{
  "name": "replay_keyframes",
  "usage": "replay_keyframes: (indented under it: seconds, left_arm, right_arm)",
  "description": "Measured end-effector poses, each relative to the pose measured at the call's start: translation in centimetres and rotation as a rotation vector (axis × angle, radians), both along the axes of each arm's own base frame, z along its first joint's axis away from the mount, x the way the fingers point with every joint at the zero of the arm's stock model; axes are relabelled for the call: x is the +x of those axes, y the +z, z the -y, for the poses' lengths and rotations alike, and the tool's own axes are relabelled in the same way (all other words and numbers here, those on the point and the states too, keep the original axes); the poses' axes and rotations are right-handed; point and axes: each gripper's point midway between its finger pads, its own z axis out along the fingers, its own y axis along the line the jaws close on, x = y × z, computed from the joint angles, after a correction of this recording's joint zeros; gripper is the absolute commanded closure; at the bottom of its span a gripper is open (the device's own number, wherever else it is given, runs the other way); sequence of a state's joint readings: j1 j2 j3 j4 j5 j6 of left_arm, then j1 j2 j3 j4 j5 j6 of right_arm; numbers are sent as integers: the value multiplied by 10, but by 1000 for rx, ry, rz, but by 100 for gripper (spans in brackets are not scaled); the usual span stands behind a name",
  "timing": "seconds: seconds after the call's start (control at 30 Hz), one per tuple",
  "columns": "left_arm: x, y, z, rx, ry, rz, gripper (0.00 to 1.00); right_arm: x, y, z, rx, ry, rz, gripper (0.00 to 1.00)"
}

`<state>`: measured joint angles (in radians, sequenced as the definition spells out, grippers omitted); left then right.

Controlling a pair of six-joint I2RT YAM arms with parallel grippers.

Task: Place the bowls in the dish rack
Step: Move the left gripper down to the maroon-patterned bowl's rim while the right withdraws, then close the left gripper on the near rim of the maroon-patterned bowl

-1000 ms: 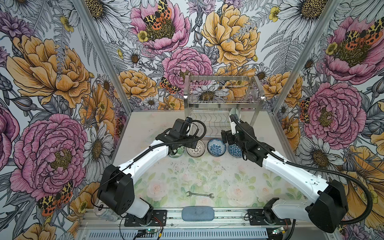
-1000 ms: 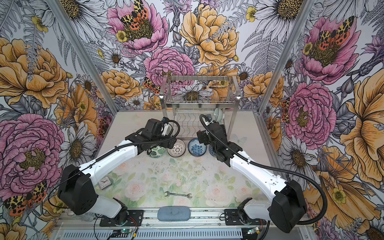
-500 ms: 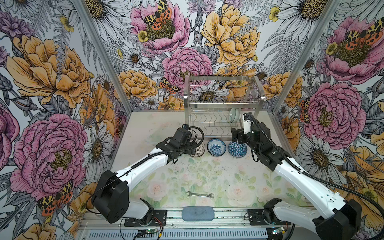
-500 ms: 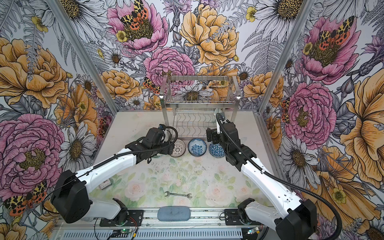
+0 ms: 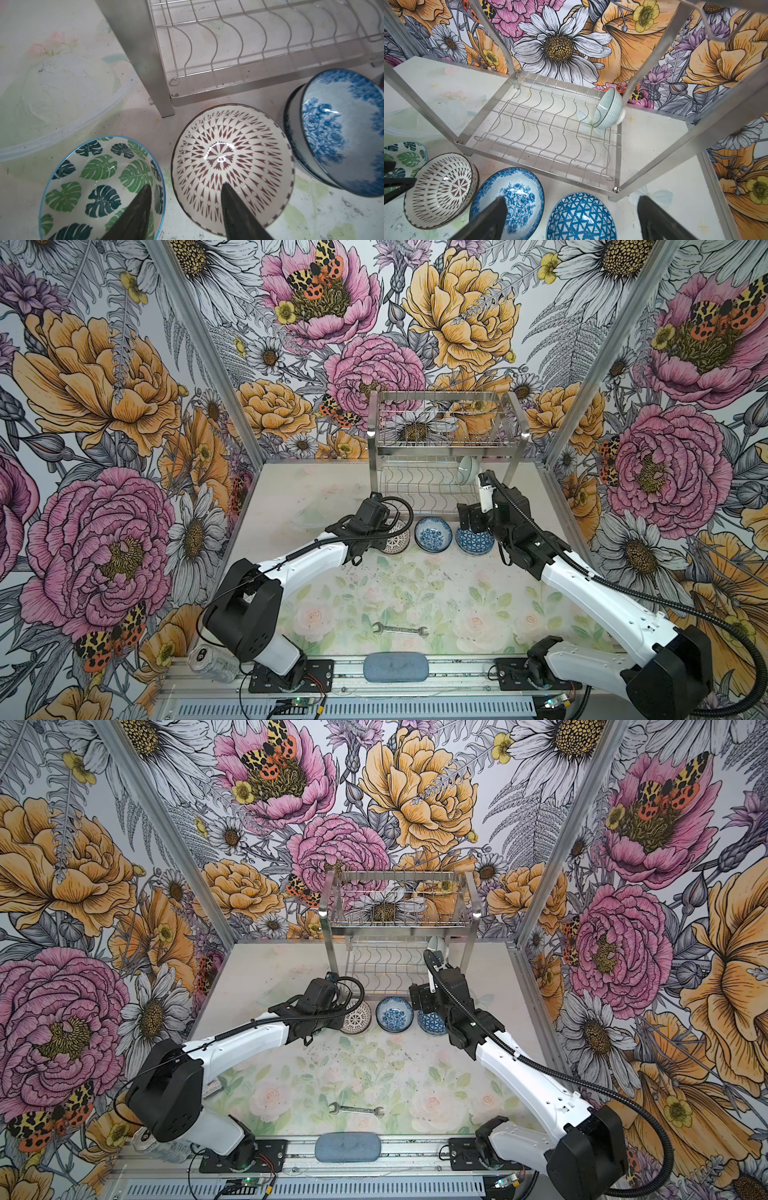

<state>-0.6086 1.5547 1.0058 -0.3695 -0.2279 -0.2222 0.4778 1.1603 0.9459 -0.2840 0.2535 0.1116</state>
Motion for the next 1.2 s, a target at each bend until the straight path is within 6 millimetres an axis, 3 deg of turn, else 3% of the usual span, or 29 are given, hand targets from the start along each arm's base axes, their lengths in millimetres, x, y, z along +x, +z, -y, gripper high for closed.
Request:
replay_keyframes:
  seconds: [0.33,0.8,1.0,1.2]
  left_arm:
    - [22,-26,-18,24,52,-25,59]
    - [28,-22,-3,-36,3,-8,68]
    - [28,-35,-1,-28,-13,-35,74]
    - [30,-35,-2,-45,-16,-43,79]
  right_arm:
    - [2,-5,8,-18,-23,-3,1]
    - [3,-9,15,-46,-42,-2,1]
    - [3,-9,17,-51,-53,0,1]
    - [4,-9,20,-58,-62,2,1]
